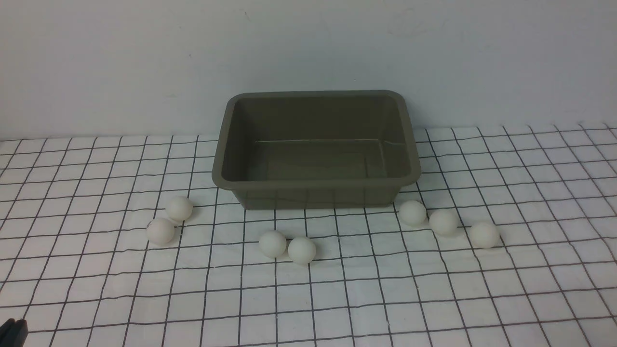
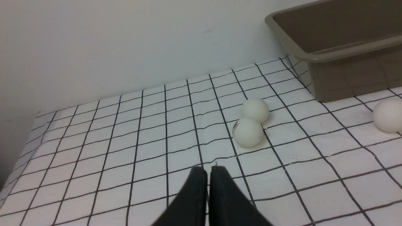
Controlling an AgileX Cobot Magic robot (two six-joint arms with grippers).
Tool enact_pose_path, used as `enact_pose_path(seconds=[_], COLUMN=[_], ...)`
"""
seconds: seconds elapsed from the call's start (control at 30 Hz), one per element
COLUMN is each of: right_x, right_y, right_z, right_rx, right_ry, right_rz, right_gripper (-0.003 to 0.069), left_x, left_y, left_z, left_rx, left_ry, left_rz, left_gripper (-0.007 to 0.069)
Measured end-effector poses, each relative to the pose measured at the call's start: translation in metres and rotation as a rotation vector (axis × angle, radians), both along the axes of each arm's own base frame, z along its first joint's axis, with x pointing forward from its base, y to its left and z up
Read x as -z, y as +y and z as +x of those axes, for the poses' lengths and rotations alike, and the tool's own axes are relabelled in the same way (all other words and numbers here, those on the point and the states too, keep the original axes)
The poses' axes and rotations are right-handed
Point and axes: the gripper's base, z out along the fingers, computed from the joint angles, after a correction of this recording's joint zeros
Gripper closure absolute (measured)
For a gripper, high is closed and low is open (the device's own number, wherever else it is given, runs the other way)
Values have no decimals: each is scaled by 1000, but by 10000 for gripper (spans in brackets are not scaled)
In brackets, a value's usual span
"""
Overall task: Put the table tennis balls into the box on the white checkered tablecloth.
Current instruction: 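Reach for and grasp a ping pong ball on the table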
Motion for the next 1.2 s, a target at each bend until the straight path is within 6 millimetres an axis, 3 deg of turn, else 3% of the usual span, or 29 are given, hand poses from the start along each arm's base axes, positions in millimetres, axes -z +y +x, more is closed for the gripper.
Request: enact_pose_path(seconds=[1.03, 1.1, 1.2], right_x=[0, 0, -1], right_y=[0, 1, 6], right_z=[0, 0, 0], right_rx=[0, 2, 7], right_ry=[-1, -6, -26], right_rz=[16, 93, 374], right_gripper=[676, 676, 676], left_x=[0, 0, 0], left_y=[0, 0, 0], left_z=[0, 0, 0], left_rx=[0, 0, 0], left_ry=[0, 0, 0], left_rz=[0, 0, 0], left_gripper=[629, 629, 629])
